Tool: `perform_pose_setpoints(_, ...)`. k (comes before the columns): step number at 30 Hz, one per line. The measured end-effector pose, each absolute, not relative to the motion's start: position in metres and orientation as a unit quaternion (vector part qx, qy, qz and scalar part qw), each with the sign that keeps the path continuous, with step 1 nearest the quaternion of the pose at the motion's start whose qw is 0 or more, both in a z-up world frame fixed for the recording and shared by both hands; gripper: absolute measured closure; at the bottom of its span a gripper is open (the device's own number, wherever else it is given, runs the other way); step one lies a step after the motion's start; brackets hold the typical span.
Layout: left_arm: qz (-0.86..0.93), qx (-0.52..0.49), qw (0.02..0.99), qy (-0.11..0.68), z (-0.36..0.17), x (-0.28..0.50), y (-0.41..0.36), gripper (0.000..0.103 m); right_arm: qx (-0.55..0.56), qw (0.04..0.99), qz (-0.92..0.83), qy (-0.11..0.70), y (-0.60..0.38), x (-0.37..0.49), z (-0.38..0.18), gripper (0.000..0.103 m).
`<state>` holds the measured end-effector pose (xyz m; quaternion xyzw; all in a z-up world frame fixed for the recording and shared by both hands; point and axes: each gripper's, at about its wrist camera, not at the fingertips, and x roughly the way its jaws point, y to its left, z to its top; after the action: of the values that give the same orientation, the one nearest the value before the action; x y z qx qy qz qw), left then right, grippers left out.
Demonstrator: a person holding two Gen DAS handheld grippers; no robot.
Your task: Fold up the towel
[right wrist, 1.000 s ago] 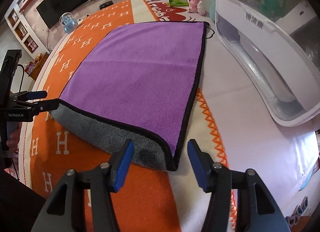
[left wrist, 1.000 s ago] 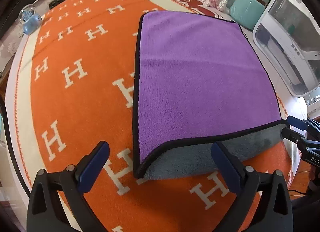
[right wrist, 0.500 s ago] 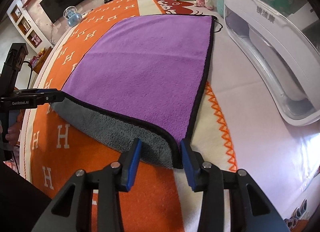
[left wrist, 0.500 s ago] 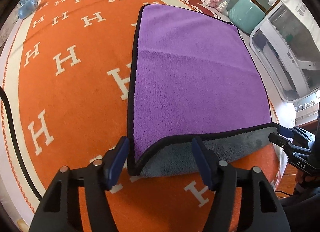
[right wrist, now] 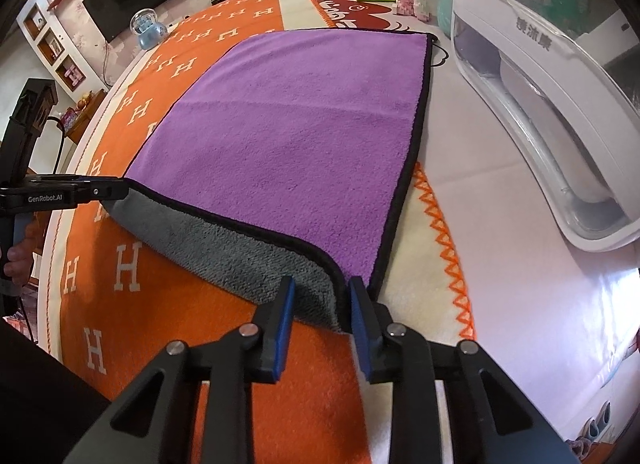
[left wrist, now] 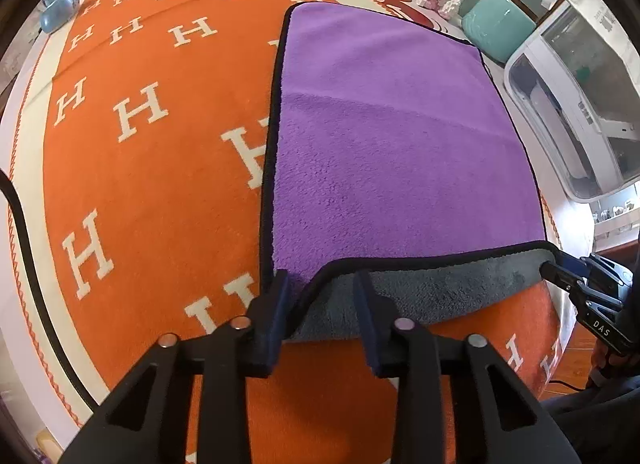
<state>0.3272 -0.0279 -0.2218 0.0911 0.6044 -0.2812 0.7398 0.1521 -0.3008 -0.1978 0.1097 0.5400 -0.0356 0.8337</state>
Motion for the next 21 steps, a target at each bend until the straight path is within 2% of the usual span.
perform_pose_setpoints(4,-0.275,0.098,0.741,0.605,-0.2231,0.327,-0.0264,0.089,0.109,0.835,-0.037,0.538,-0.3005,0.1519,-0.1972,0.084)
perform_pose_setpoints(8,-0.276,0.1,0.742,0.603,-0.2222,0.3265,-0.0235,0.092,0.109,0.835,-0.038,0.538,-0.3,0.1513,-0.1967,0.089)
perform_pose_setpoints(10,-0.275,0.101,0.743,0.602,-0.2217,0.3262,-0.0244,0.095,0.109,0.836,-0.036,0.537,-0.2997,0.1511,-0.1965,0.096)
perform_pose_setpoints(21,-0.273,0.122,0.75,0.59,-0.2169,0.3194,-0.0317,0.099,0.103,0.841,-0.039,0.53,-0.2992,0.1505,-0.1933,0.099)
